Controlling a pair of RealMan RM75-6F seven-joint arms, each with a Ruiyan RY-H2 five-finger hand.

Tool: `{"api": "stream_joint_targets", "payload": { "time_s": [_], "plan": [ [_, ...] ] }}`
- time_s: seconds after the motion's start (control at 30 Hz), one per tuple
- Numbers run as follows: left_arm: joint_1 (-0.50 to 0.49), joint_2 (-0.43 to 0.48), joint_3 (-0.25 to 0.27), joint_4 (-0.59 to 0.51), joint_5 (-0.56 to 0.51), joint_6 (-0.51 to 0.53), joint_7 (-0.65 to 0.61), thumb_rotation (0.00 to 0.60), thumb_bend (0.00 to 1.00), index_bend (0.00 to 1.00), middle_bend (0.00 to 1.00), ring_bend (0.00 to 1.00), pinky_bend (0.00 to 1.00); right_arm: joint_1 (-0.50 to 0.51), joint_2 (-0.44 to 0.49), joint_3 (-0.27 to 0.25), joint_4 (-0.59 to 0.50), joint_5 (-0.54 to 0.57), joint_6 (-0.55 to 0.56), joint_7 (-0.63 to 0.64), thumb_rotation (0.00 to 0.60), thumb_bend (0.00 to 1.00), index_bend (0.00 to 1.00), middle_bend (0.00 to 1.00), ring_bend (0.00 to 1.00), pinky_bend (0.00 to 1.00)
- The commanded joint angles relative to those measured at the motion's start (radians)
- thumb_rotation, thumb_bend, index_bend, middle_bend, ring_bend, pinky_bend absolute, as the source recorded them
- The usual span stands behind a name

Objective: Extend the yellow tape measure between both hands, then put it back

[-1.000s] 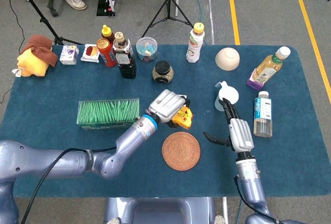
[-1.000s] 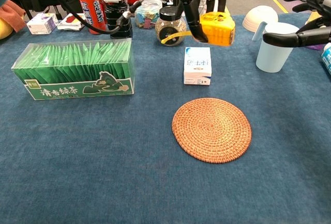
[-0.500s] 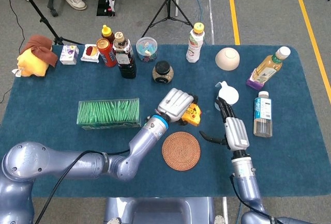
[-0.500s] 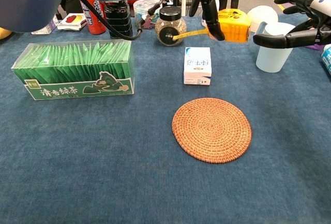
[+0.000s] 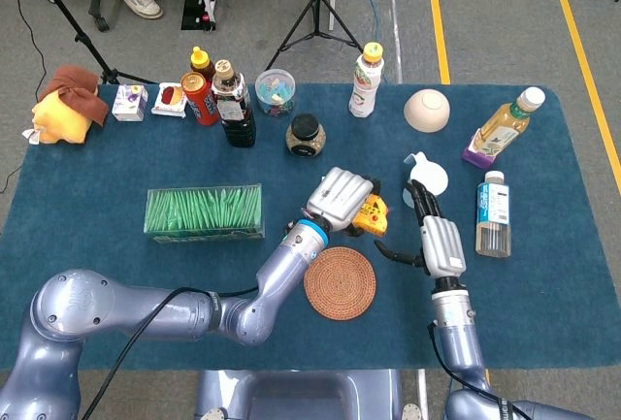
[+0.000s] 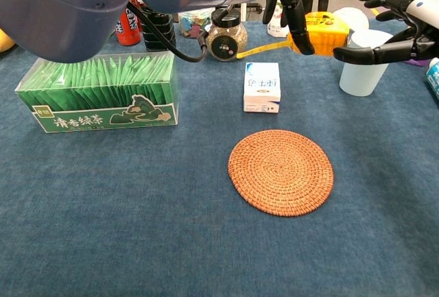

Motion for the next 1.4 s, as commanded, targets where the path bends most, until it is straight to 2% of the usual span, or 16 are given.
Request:
{"api": "stream_joint_targets", "payload": {
  "time_s": [0.03,0.5,1.17,1.4],
  "plan": [
    [0.002,-0.008,-0.006,0.006,-0.005,0.007,0.005,0.6,0.35,0.65,0.52,0.48,0.57,0.002,-0.003,0.001,0.001,0.001,0.003,-0.003,0.355,0.22,0.0,0.04,0.07,0.25],
    [0.015,-0.016,-0.014,0.008,-0.012,-0.015,0.02,0.6,0.34,0.65,0.52,0.48,0.58,0.016,-0.012,0.01,0.013,0.031,-0.005,-0.019,0.361,0.22,0.0,0.04,0.07,0.26],
    [0.032,-0.001,-0.021,-0.004,-0.017,-0.028,0.024,0.6,0.35,0.65,0.53,0.48,0.58,0.024,-0.016,0.01,0.029,0.05,-0.006,-0.02,0.361,0.44,0.0,0.06,0.1,0.26],
    [0.038,0.007,-0.018,-0.007,-0.017,-0.031,0.025,0.6,0.35,0.65,0.53,0.48,0.58,0.023,-0.012,0.01,0.03,0.053,-0.001,-0.023,0.362,0.49,0.0,0.07,0.12,0.26]
  ]
}}
